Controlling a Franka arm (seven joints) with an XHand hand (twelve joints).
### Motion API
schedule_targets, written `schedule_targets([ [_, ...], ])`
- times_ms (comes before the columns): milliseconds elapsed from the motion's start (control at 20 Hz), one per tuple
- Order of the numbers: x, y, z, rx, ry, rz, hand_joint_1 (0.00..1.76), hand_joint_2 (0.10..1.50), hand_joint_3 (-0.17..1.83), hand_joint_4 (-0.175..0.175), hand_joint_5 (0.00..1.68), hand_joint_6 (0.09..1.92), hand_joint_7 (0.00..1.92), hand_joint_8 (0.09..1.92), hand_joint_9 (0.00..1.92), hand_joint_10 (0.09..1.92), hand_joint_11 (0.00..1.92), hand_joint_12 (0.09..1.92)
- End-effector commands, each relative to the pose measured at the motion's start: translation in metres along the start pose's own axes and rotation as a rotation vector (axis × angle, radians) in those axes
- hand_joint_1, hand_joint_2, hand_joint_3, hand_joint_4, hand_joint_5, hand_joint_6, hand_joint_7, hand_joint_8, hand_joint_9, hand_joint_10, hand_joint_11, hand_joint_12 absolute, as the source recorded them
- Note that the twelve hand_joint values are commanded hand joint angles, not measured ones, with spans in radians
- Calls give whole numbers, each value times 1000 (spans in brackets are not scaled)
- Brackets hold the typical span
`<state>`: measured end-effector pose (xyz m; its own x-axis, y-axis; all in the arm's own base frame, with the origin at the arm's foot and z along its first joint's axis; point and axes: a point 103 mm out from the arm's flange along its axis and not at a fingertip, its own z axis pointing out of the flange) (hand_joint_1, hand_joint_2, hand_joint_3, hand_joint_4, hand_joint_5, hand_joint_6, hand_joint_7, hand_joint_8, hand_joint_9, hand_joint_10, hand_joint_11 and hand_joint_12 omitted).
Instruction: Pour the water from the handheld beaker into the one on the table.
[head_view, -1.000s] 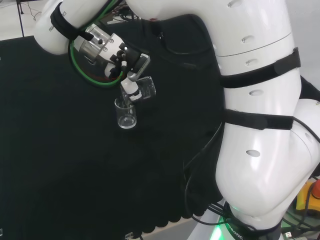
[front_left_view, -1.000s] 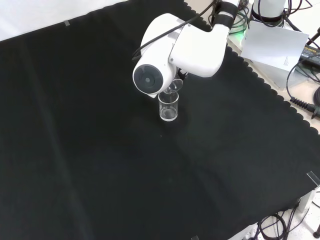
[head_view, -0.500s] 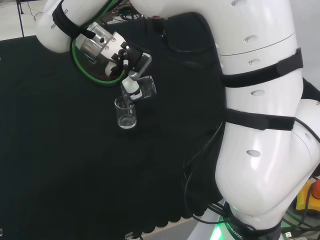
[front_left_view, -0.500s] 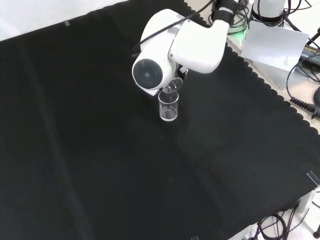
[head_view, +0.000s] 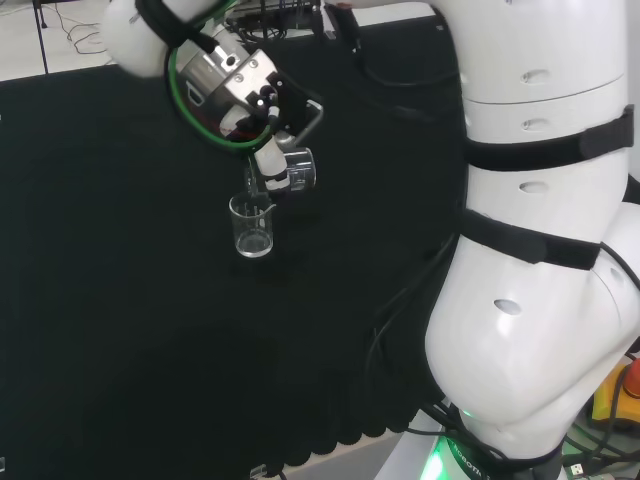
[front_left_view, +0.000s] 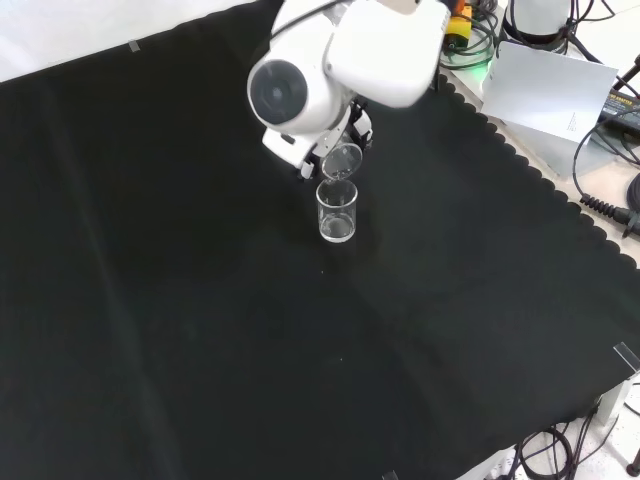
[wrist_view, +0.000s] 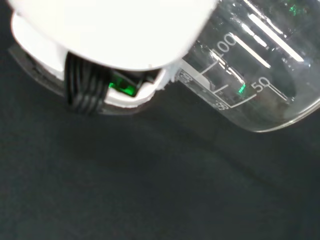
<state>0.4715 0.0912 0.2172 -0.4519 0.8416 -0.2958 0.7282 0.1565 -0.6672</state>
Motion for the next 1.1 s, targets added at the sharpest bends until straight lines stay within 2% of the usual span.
schedule_targets([
  [50,-30,-6,11,-100,220,-64,1449,434,987,-175,1199,800,1342,740,1498,612,1164,792],
  [250,-45,-7,19,-150,344,-109,1449,434,987,-175,1199,800,1342,740,1498,613,1163,793],
  [500,-49,-8,23,-220,428,-171,1449,435,985,-175,1199,799,1343,740,1495,614,1162,793],
  [700,-44,-5,24,-238,447,-208,1449,437,983,-175,1198,799,1342,741,1493,614,1161,793],
  [950,-41,1,23,-234,442,-219,1449,438,981,-175,1198,800,1341,742,1492,613,1160,794],
  [1050,-45,2,23,-263,459,-226,1449,438,980,-175,1198,800,1340,742,1492,614,1159,794],
  [1100,-51,2,24,-315,498,-271,1449,438,980,-175,1198,800,1340,742,1492,614,1159,794],
])
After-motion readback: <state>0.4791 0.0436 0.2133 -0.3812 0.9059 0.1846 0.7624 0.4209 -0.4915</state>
